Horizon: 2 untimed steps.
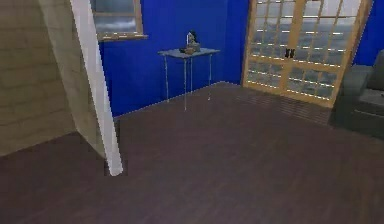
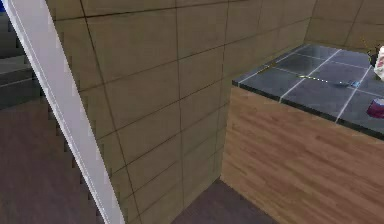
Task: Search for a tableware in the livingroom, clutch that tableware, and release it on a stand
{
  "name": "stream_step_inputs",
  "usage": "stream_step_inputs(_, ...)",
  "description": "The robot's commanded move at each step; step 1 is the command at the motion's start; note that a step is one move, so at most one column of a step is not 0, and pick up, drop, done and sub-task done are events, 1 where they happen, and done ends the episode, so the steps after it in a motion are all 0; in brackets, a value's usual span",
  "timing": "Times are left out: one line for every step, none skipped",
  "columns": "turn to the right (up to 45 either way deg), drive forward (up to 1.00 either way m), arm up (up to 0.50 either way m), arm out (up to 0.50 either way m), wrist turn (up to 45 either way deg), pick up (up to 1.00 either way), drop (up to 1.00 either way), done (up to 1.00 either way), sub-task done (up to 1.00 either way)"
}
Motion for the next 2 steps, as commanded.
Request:
stream_step_inputs(3.0, 0.00, 0.00, 0.00, 0.0, 0.00, 0.00, 0.00, 0.00)
stream_step_inputs(0.0, 1.00, 0.00, 0.00, 0.0, 0.00, 0.00, 0.00, 0.00)
